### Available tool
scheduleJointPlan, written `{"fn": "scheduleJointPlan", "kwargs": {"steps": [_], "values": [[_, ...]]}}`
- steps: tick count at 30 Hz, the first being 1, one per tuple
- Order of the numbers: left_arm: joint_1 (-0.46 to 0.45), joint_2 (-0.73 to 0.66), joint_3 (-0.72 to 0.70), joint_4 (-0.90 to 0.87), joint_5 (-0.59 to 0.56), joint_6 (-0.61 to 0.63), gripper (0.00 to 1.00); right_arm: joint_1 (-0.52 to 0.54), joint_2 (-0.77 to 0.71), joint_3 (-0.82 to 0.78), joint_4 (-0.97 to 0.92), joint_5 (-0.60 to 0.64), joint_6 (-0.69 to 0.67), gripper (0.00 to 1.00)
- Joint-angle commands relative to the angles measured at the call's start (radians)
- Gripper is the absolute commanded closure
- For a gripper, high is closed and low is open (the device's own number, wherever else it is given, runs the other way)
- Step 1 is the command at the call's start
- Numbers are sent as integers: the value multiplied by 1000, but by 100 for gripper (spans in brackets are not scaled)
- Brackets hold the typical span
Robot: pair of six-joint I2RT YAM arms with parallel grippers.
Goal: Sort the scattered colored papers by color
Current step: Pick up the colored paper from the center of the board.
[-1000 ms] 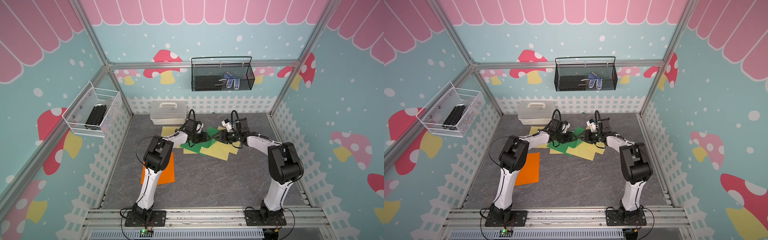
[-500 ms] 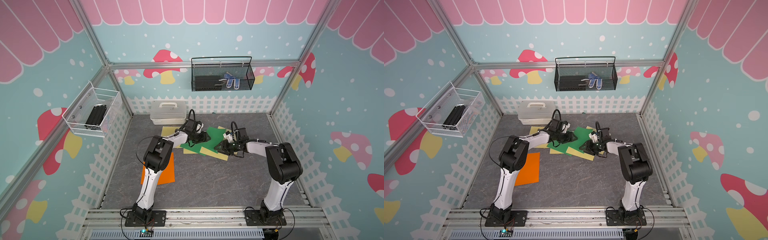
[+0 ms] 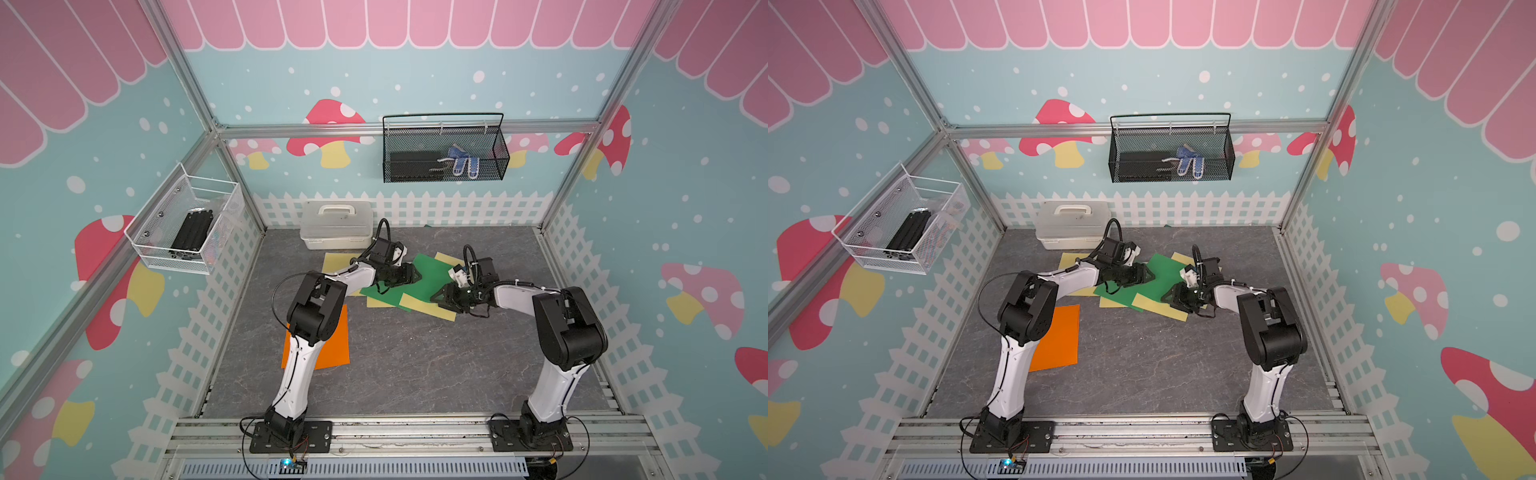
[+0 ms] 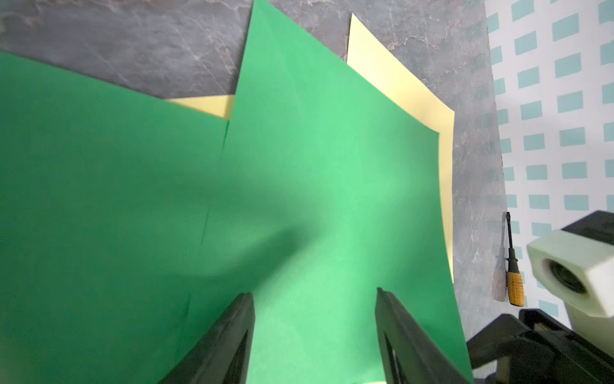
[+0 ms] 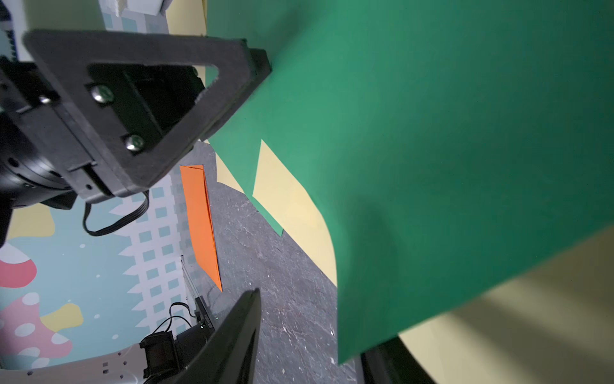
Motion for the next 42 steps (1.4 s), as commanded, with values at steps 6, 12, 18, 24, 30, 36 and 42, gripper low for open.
{"fn": "scheduleJointPlan", "kwargs": {"steps": [6,12,18,24,30,36,42], "values": [[-13,60,-25,-119,-24,14,38,-23,33,34,-48,32,-43,53],[-13,66,-22,-118,-21,14,38,-35,99,36,22,25,26,54],[-13,67,-21,-120,-18,13,37,-63,136,-13,197,-15,171,54],[-13,66,-20,-120,-19,14,38,-83,128,-119,389,-75,367,54],[-13,69,-18,-121,-17,14,38,-91,103,-171,439,-49,435,54],[-13,69,-20,-121,-14,14,38,-109,135,-118,441,-44,442,56],[-13,71,-21,-121,-16,14,38,-126,170,-41,423,-54,421,57]]}}
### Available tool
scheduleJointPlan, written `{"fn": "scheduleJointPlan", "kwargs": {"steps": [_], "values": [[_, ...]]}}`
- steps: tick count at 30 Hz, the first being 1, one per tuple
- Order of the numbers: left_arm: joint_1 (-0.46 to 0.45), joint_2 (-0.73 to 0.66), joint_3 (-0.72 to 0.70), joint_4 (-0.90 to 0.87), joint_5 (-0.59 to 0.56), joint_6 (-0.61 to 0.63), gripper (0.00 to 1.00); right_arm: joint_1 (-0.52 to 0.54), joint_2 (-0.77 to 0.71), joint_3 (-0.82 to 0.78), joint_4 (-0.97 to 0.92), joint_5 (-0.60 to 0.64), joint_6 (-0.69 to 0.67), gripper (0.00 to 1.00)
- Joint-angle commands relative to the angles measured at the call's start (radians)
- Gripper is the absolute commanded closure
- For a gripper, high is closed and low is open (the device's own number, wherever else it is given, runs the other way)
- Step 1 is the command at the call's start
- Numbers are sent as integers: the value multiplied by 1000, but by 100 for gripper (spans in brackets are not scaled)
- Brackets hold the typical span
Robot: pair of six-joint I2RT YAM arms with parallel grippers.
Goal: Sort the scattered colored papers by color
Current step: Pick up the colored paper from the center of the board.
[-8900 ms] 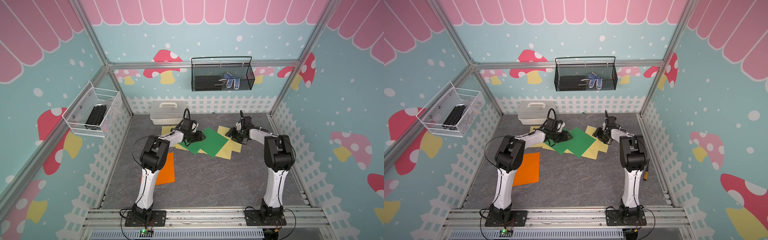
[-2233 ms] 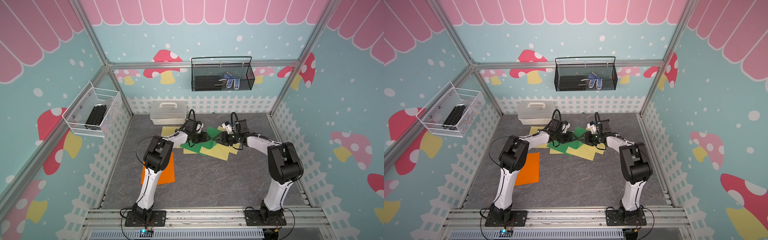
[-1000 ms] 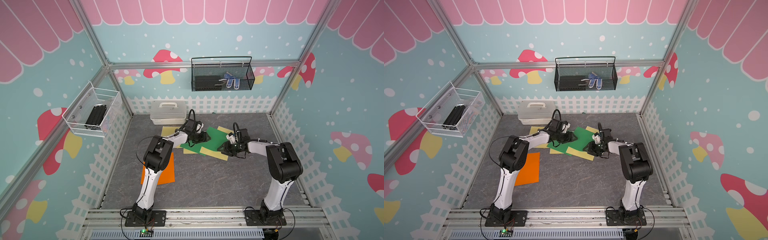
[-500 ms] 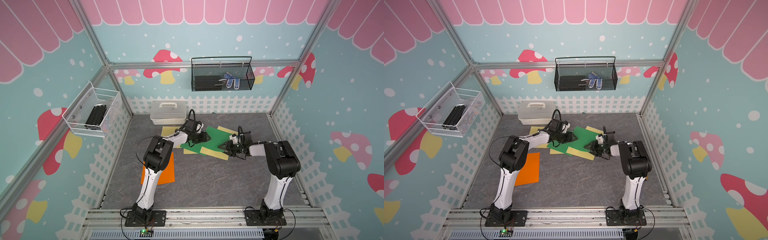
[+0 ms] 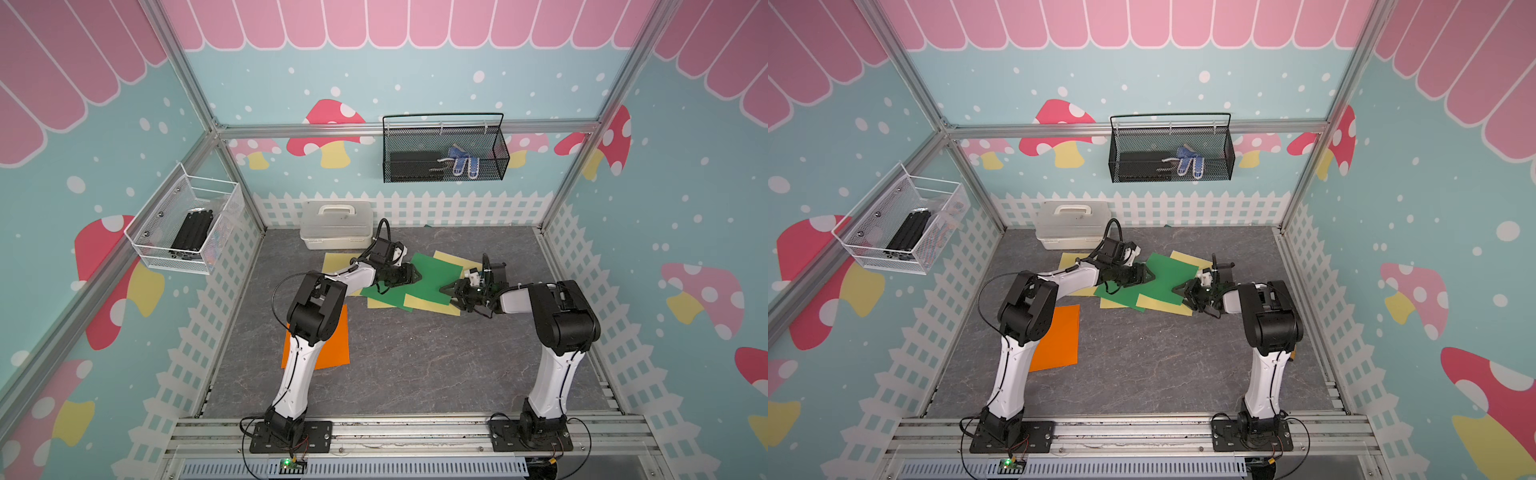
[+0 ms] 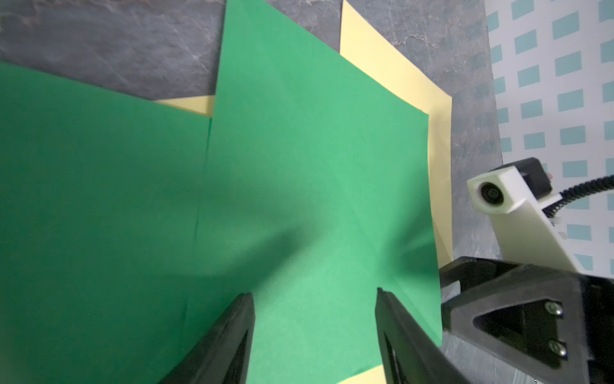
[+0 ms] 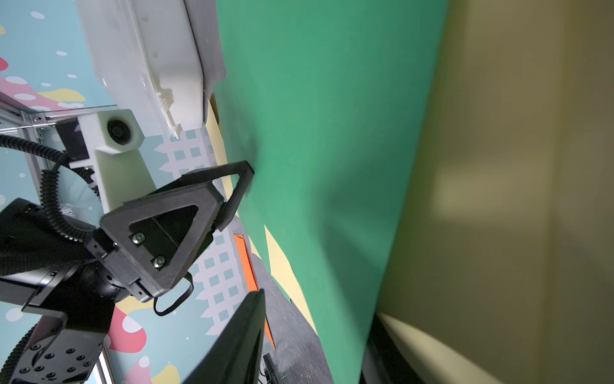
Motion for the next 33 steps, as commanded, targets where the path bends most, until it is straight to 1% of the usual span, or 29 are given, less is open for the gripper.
{"fn": "scheduleJointPlan", "kwargs": {"steps": [1,7,16,19,22,26,33], "values": [[-13,73,-19,-120,-15,12,38,-10,34,48,-40,26,-3,57],[-13,77,-18,-120,-11,13,38,-9,68,113,-77,4,-33,59],[-15,76,-18,-115,-6,14,38,-7,105,164,-115,-11,-64,86],[-15,64,-15,-110,-6,19,38,-6,96,175,-155,-4,-102,93],[-13,30,1,-110,-6,35,38,-4,85,210,-243,3,-181,100],[-8,-49,32,-113,-13,60,38,-1,46,260,-348,1,-272,100],[13,-213,46,-125,-43,90,36,14,-60,336,-481,2,-352,100]]}}
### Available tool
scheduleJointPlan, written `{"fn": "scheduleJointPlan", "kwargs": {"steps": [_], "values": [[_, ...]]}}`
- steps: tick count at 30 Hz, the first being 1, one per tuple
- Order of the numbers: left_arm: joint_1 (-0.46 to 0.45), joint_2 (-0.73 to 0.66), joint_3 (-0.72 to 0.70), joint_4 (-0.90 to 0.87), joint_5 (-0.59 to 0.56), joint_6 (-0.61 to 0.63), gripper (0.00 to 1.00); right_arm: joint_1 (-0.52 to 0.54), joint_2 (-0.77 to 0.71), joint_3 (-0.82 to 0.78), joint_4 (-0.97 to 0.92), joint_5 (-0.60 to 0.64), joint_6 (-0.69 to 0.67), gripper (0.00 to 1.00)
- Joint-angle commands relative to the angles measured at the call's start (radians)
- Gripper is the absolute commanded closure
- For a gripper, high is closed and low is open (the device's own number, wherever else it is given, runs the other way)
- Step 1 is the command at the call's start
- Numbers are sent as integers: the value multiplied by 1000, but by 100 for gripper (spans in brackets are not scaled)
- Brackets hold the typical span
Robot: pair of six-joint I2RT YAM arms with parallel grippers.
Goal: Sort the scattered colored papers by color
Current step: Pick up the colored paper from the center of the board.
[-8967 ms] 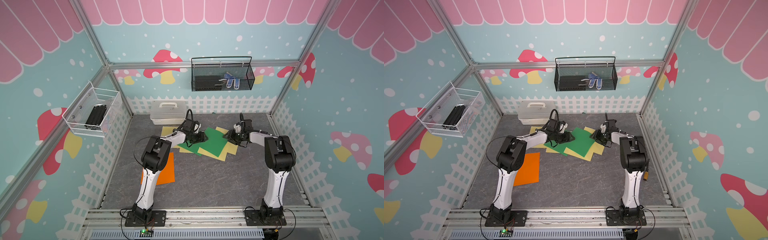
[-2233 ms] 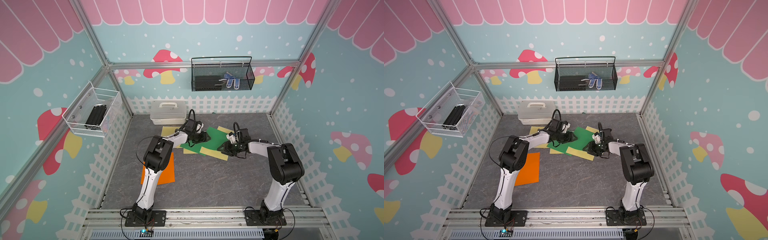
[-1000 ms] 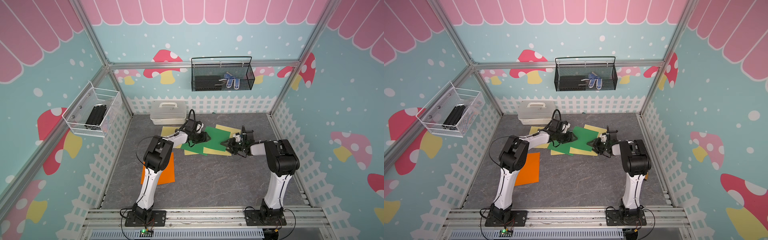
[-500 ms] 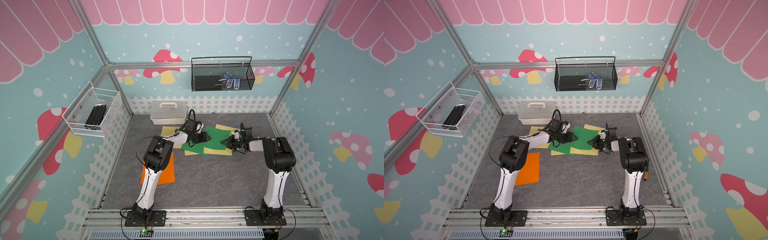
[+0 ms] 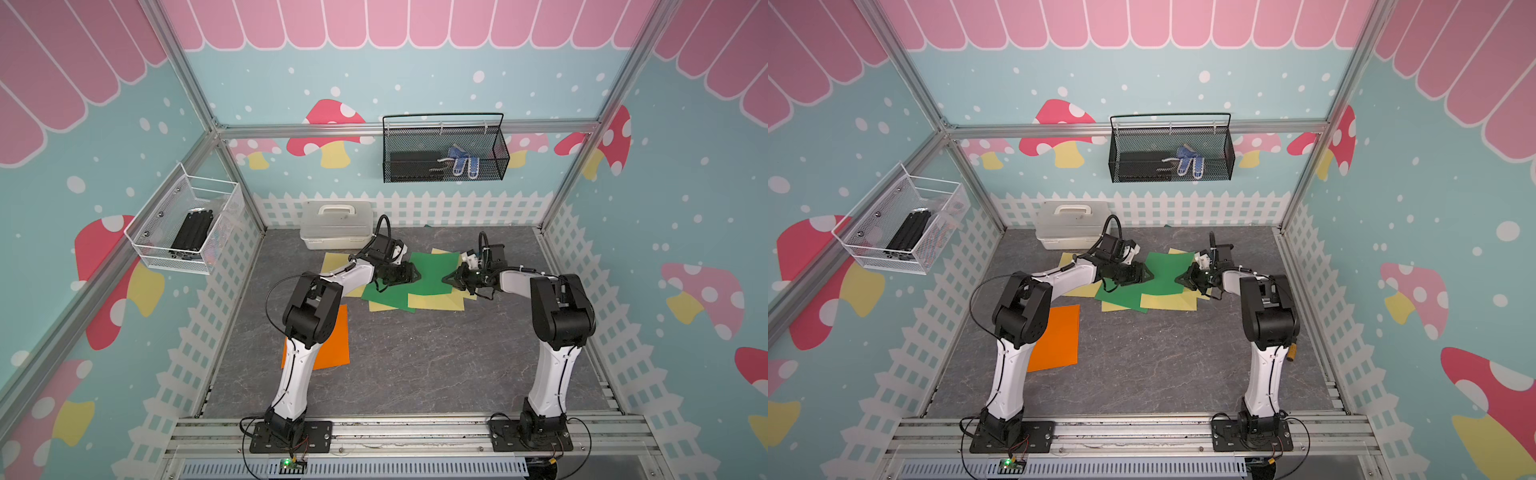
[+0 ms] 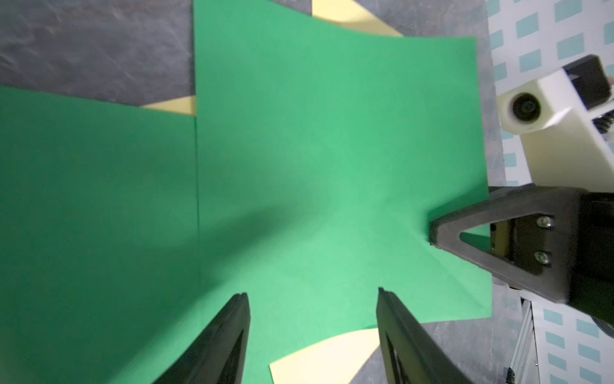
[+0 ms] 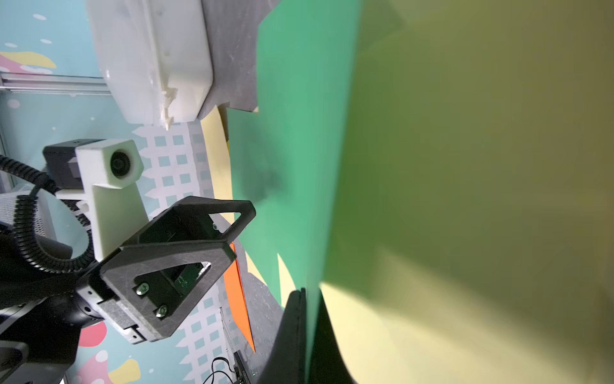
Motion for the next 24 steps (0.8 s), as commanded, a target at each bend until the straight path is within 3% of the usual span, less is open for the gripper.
{"fn": "scheduleJointPlan", "kwargs": {"steps": [1,11,24], "values": [[14,-134,26,-18,-30,39,36,16,-84,48,-108,-3,-79,100],[61,-388,-160,-3,-86,55,34,118,-273,33,-248,14,-130,100],[102,-664,-392,42,-129,31,31,348,-467,-81,-253,-3,-24,100]]}}
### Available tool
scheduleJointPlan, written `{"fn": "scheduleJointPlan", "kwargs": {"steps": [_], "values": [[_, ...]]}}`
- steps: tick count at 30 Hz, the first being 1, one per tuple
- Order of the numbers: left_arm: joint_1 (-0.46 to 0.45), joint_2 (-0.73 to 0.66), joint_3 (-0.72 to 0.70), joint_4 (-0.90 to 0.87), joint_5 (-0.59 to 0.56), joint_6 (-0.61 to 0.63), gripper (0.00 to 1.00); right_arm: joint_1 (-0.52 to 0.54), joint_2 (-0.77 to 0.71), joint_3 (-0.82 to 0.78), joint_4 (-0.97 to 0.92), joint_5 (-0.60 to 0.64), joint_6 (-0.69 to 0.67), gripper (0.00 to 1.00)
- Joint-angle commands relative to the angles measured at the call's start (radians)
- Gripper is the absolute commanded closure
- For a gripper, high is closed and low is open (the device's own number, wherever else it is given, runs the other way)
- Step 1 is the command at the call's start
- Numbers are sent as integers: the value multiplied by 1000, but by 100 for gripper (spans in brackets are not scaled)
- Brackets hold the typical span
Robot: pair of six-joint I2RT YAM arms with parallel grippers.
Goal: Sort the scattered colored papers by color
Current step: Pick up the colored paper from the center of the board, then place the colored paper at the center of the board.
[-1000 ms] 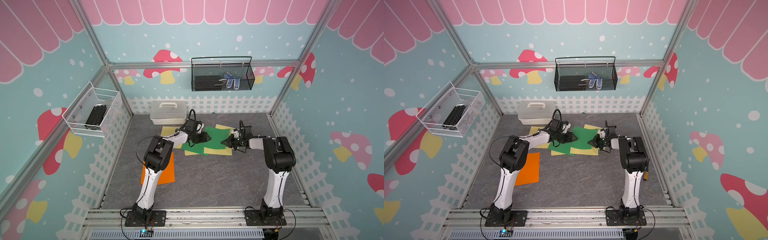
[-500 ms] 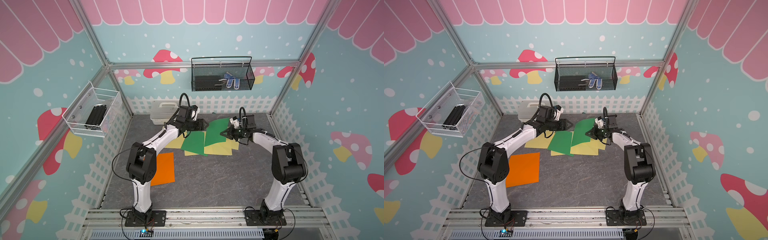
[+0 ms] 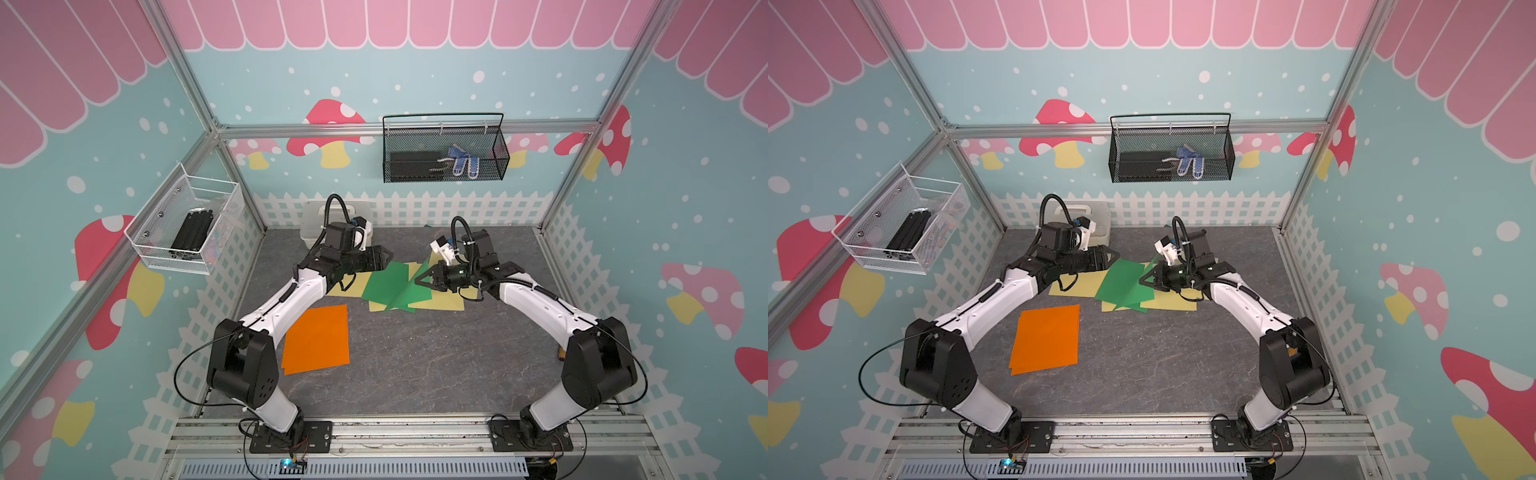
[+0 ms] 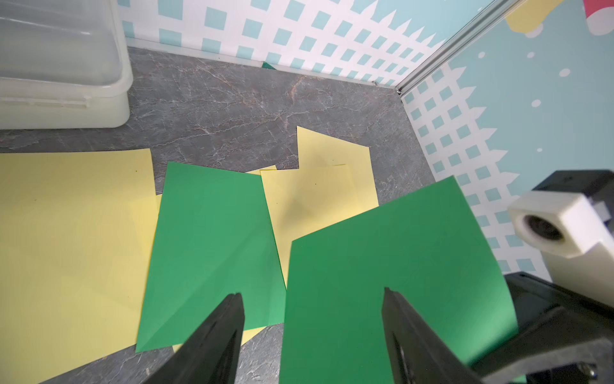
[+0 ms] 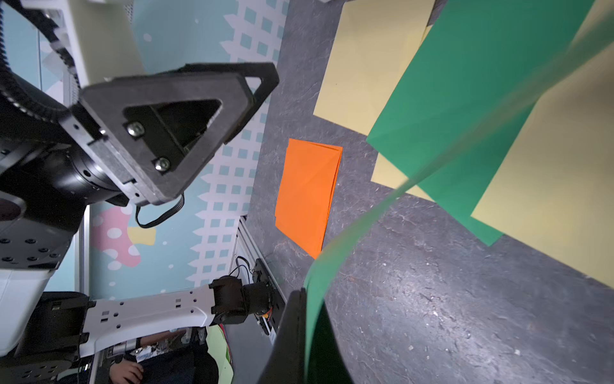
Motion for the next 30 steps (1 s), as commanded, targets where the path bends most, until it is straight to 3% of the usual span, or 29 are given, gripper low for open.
{"fn": "scheduleJointPlan", "kwargs": {"steps": [1,14,19,30], "values": [[4,-67,-30,19,-31,-6,30,41,-42,-59,-8,-7,53,100],[6,-135,-95,21,-48,-19,29,154,-68,-479,258,38,260,100],[9,-125,-92,22,-42,-20,29,159,-71,-543,228,64,252,100],[7,-129,-116,22,-36,-27,29,168,-53,-662,433,121,478,100]]}}
